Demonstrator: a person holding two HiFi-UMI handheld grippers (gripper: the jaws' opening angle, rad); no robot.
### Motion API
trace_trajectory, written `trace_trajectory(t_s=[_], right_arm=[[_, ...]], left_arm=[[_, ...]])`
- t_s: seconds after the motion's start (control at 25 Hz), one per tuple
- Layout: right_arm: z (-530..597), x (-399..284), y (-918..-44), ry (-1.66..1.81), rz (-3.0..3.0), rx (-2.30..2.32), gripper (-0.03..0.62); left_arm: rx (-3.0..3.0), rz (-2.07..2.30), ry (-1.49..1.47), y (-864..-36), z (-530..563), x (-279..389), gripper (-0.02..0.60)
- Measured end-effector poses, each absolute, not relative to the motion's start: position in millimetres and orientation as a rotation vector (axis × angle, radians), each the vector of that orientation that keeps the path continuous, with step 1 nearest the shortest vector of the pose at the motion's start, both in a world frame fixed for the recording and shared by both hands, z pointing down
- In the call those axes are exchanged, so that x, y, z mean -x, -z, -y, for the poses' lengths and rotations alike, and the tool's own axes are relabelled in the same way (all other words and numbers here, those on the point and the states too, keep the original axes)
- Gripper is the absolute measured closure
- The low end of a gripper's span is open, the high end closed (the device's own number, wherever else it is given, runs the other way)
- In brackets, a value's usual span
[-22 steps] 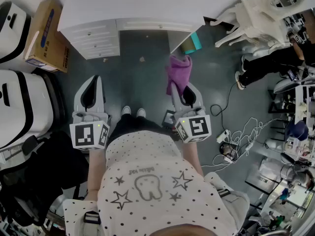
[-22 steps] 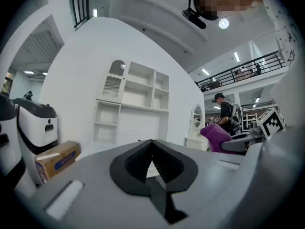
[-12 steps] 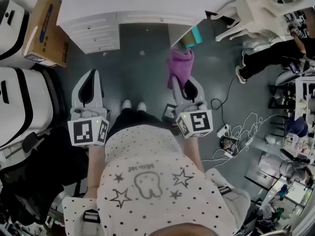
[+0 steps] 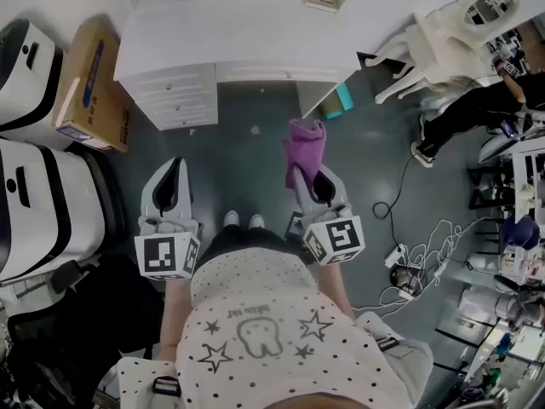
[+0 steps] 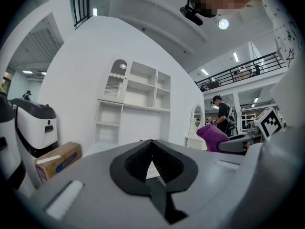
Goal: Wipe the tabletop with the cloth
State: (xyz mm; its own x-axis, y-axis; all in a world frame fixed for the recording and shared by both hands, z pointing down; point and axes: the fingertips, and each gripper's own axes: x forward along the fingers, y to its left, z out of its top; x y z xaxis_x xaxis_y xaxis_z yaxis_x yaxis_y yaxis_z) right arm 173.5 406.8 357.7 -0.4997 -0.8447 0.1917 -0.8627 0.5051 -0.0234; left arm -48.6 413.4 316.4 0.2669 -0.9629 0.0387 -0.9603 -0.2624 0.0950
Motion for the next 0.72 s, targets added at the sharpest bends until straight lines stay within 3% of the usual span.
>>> trace_trajectory(t_s=[0.72], right_arm=[[-303.5,-130.4,-361.1,-0.154,2.604,-1.464,0.523]], left_arm=[[-2.378,1.82,0.058,-327.6,-324.3,71.0,0.586]])
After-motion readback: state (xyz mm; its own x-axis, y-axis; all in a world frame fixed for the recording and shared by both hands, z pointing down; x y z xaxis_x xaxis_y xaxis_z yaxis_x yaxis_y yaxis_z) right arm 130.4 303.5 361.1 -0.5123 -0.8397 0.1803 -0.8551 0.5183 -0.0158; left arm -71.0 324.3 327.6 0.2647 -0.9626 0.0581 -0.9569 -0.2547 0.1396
